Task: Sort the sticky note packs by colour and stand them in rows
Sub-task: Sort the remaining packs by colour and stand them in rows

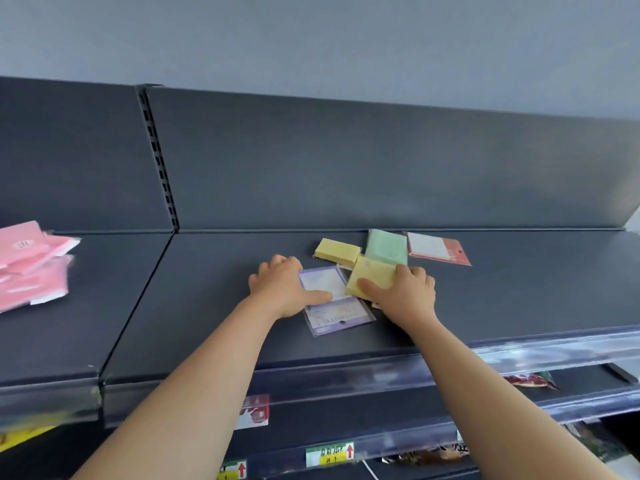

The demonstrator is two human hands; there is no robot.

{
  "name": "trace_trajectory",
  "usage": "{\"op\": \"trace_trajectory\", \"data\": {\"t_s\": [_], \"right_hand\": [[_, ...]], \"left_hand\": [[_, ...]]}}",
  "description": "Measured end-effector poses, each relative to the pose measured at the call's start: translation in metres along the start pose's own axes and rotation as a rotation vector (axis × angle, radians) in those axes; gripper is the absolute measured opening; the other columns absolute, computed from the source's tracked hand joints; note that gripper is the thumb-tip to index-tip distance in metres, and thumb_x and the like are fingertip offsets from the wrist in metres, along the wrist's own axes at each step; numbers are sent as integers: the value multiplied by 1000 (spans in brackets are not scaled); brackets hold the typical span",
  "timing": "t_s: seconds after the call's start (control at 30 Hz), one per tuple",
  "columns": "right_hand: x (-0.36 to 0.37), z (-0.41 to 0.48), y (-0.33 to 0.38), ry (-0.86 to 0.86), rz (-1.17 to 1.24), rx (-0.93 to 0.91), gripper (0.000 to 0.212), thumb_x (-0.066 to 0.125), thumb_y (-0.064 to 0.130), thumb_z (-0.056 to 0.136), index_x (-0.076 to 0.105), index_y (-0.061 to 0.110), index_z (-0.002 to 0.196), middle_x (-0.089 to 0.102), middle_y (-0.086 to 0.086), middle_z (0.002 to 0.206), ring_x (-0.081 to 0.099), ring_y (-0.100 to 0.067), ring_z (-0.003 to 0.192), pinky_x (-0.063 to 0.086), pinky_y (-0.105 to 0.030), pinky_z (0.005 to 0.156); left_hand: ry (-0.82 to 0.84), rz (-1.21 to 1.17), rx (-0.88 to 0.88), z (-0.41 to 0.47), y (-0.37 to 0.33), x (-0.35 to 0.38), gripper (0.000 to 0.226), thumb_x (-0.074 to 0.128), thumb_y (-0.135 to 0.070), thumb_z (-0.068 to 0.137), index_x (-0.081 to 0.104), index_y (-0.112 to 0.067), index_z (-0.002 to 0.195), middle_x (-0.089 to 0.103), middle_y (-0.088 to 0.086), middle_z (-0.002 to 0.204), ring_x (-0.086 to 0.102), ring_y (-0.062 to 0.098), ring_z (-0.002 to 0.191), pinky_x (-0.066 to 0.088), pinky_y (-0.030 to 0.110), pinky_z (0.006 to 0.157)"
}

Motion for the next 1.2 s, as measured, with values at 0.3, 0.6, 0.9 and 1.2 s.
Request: {"op": "trace_trajectory", "data": {"t_s": [0.3,0.6,0.9,1.2], "right_hand": [[4,1,6,56,137,-119,87,63,62,78,32,16,145,43,-8,144,35,-34,130,29,-43,106],[-4,-8,19,181,412,-202,82,79,40,74,37,11,139,54,-5,131,53,-27,117,43,-32,88],[5,-21,66,250,705,-293,70,72,11,83,37,18,143,58,0,110,57,-16,92,48,-27,73],[28,-52,160,305,802,-370,28,55,15,94,57,10,121,66,-5,108,61,-15,72,44,-16,42]], "left_hand": [[-119,-322,-53,-18,-2,4,62,82,-46,69,39,-26,108,54,-8,103,50,24,102,44,44,94],[-267,-632,76,-41,2,-6,60,82,-14,73,37,-24,112,53,-10,100,54,9,83,43,23,59],[-546,-728,-84,-64,47,-38,60,74,-11,81,31,-18,122,49,-6,100,54,14,84,42,20,61],[-745,-693,-257,-106,142,-80,22,58,-22,94,46,-9,108,56,-2,95,54,13,78,39,21,59]]}}
Point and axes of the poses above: each hand's wrist, its own z-axis towards the middle knuckle, its own x-axis out of the palm, y = z × x, the point moved 4 cm from there along z, towards the middle knuckle
